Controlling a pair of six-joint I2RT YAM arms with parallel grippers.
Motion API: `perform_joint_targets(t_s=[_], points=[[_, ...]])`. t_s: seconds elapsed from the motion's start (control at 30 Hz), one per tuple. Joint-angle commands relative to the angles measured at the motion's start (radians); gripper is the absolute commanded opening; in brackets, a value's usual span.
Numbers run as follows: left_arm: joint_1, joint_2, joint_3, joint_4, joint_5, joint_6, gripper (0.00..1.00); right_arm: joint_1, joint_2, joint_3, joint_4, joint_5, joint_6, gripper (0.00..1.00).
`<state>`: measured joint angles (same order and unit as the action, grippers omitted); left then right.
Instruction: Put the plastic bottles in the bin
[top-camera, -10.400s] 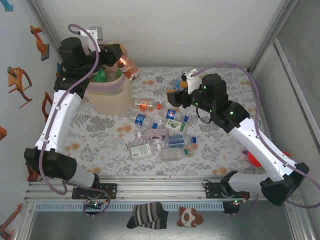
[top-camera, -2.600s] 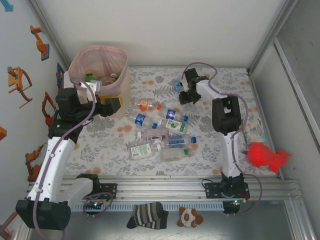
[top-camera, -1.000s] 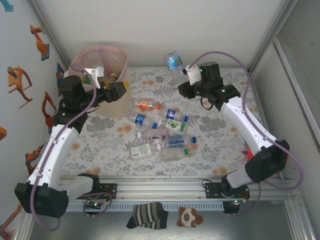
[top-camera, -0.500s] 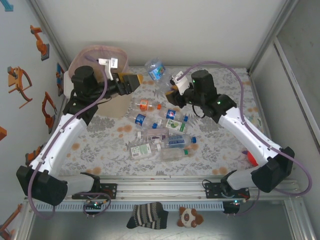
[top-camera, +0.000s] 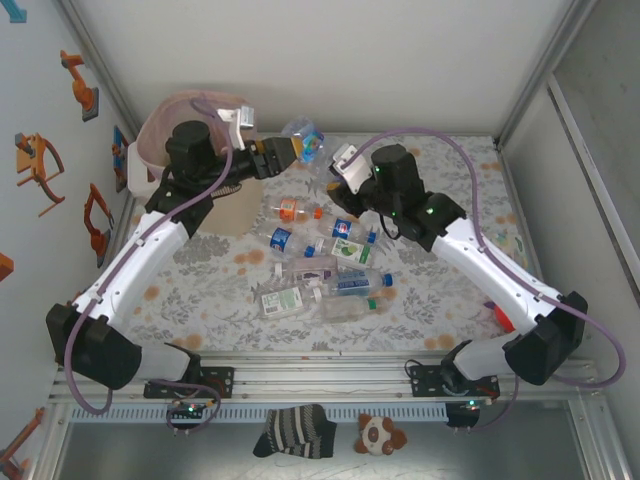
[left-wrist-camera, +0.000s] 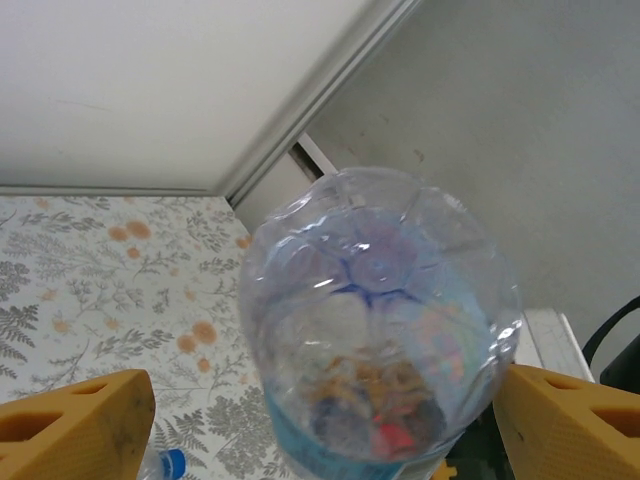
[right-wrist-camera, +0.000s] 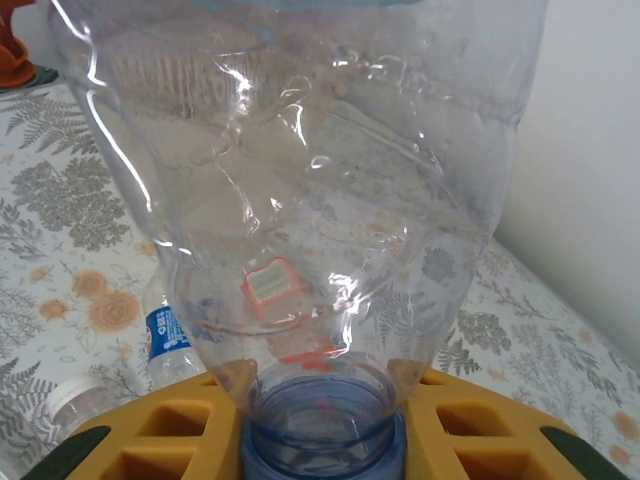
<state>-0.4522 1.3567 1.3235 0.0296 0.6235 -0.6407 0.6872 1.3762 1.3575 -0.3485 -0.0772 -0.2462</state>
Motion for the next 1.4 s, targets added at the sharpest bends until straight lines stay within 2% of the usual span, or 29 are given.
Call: perform_joint_targets(t_s=[0.0, 0.23, 0.4, 0.6, 1.07, 1.13, 1.27, 1.37], points=[[-0.026, 0.011, 0.042, 0.032, -0.023, -0.027, 0.87, 0.020, 0.010, 0.024, 0.004, 0.075, -0.041, 0.30], [-0.074, 0.072, 0.060, 0.037, -0.057, -0.037, 0.84, 0.052, 0.008, 0.035, -0.036, 0.127, -0.087, 0.30], [-0.087, 0.072, 0.054, 0.035, -0.074, -0.037, 0.71, 0.055, -0.002, 0.029, -0.039, 0.167, -0.092, 0.30], [-0.091, 0.047, 0.032, 0.024, -0.110, -0.036, 0.71, 0.057, 0.007, 0.028, -0.023, 0.203, -0.089, 0.30], [-0.091, 0.041, 0.066, -0.024, -0.116, -0.001, 0.54, 0.057, 0.034, 0.050, -0.043, 0.203, -0.082, 0.31], [-0.089, 0.034, 0.065, -0.030, -0.123, 0.010, 0.54, 0.057, 0.030, 0.050, -0.046, 0.203, -0.076, 0.34], [-0.086, 0.023, 0.069, -0.043, -0.137, 0.031, 0.54, 0.057, 0.026, 0.066, -0.078, 0.182, -0.050, 0.57], [-0.074, 0.024, 0.090, -0.068, -0.137, 0.052, 0.54, 0.059, 0.009, 0.065, -0.086, 0.172, -0.026, 0.65]])
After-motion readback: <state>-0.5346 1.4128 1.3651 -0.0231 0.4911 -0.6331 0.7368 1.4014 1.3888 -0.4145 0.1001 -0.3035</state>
